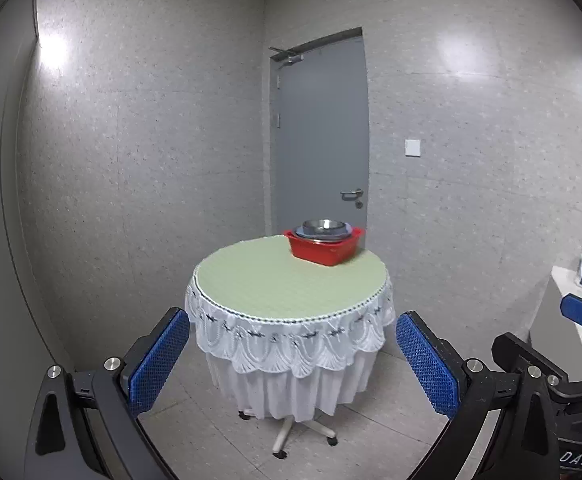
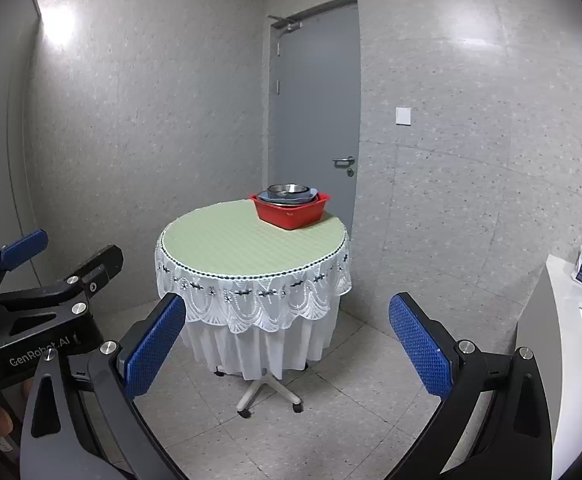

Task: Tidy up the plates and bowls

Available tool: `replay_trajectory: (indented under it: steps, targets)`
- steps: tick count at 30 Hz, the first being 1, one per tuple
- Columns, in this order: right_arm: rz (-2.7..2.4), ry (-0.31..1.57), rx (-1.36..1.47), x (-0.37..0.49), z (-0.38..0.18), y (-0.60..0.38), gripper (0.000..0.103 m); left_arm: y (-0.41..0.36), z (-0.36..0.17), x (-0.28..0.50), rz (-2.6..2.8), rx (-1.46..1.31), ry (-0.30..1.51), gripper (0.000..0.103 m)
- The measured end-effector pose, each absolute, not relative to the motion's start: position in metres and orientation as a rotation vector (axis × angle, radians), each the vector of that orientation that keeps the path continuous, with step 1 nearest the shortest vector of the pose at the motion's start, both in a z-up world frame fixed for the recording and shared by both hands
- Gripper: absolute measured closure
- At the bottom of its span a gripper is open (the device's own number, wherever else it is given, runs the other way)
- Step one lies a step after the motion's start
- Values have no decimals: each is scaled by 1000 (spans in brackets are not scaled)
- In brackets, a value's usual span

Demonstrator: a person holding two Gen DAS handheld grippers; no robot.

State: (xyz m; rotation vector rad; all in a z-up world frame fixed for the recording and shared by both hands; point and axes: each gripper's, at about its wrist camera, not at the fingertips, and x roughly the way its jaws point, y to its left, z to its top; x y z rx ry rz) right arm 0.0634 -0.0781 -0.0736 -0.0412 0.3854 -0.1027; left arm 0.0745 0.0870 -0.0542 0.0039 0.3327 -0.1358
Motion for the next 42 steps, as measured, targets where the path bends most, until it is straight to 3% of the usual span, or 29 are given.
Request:
replay_trajectory:
  steps: [14,42]
  targets:
    - [-113,397,-21,50,-106,-91,0,78,-81,69,-138,35,342,1]
    - [-136,381,-25,58,-108,-91,0,73,-95,102,-142,35,329,1]
